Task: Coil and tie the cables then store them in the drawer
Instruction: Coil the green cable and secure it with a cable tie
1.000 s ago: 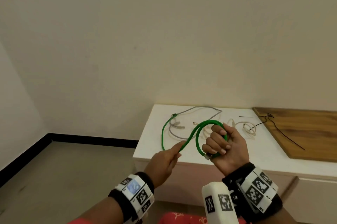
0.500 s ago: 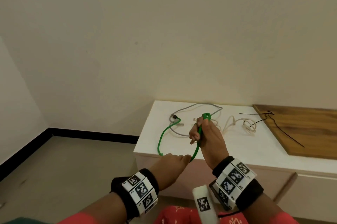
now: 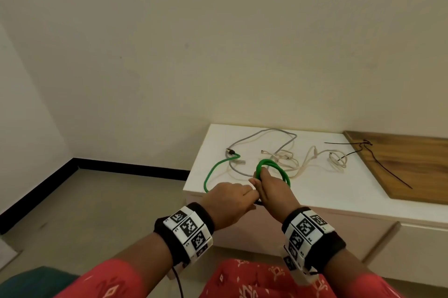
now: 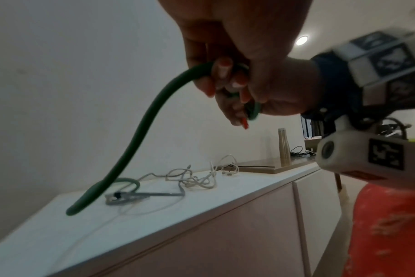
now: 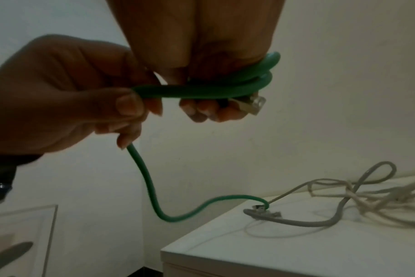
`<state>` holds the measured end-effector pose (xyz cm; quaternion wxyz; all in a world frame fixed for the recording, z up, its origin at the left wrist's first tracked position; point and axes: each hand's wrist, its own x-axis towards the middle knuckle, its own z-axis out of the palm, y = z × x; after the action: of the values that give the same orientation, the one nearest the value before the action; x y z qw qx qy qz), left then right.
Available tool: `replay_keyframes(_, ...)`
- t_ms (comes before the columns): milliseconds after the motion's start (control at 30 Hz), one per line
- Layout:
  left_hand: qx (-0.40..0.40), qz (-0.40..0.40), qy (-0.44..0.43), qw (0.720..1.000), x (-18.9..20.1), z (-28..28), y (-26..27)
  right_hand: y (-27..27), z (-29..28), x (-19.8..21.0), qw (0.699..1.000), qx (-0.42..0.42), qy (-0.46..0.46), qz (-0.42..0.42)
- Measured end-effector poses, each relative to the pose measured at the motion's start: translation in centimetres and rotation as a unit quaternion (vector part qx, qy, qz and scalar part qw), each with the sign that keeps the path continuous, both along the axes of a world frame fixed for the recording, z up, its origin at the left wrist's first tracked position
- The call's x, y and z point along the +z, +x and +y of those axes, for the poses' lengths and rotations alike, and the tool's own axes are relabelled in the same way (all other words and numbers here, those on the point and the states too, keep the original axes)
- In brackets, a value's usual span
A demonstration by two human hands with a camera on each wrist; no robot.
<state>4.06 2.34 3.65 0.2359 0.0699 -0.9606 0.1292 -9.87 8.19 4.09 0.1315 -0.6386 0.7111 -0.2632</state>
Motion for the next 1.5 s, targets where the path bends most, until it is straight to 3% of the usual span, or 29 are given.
replay_keyframes(100,-0.009,0.022,-0.028,0.999,1.0,-0.6,0.4,0.2,0.4,0.1,0.998,0.016,0.052,0.039)
replay_keyframes(200,0.01,0.037,-0.02,0.999,1.2,-1.4,0.6,0.2,0.8,0.2,0.996,0.05,0.051,-0.058)
replay_keyframes(367,0.052,0.037,0.099,0.993,1.3,-2.8,1.1,0.2,1.2,0.8,0.976,0.078,0.109,-0.172)
replay_keyframes(467,0.088,0.01,0.203,0.975,1.8,-3.7,1.6,-0.2,1.2,0.9,0.961,0.075,0.136,-0.23)
replay_keyframes(633,0.205,-0.054,0.226,0.951,1.3,-5.8,2.1,-1.5,2.4,1.0,0.926,0.082,0.112,-0.352)
replay_keyframes(733,0.253,-0.066,0.288,0.921,0.0,-7.2,2.7,-2.0,3.1,1.7,0.897,0.079,0.075,-0.427)
replay_keyframes(800,0.264,-0.06,0.317,0.909,-0.4,-7.7,3.1,-2.3,3.2,2.0,0.888,0.083,0.062,-0.447)
replay_keyframes(900,0.271,-0.066,0.295,0.914,-0.4,-8.3,3.2,-2.4,3.3,1.9,0.895,0.092,0.057,-0.433)
replay_keyframes(967,0.26,-0.019,0.267,0.928,0.2,-8.5,3.5,-2.6,3.4,1.9,0.896,0.088,0.045,-0.433)
replay_keyframes(1100,0.197,0.178,0.191,0.945,1.8,-9.0,4.1,-2.8,3.5,2.1,0.903,0.072,0.025,-0.424)
replay_keyframes(1267,0.194,0.259,0.121,0.939,4.2,-8.5,4.4,-2.2,3.1,1.9,0.888,0.068,0.022,-0.455)
replay_keyframes(1333,0.198,0.237,0.103,0.946,4.5,-8.2,4.6,-2.0,3.1,1.9,0.853,0.07,0.017,-0.516)
replay_keyframes(1400,0.205,0.191,0.095,0.955,4.1,-8.2,4.5,-2.2,3.1,2.0,0.791,0.088,0.008,-0.605)
replay_keyframes(1500,0.209,0.107,0.105,0.966,3.3,-7.7,3.9,-3.0,2.8,1.6,0.652,0.168,0.003,-0.74)
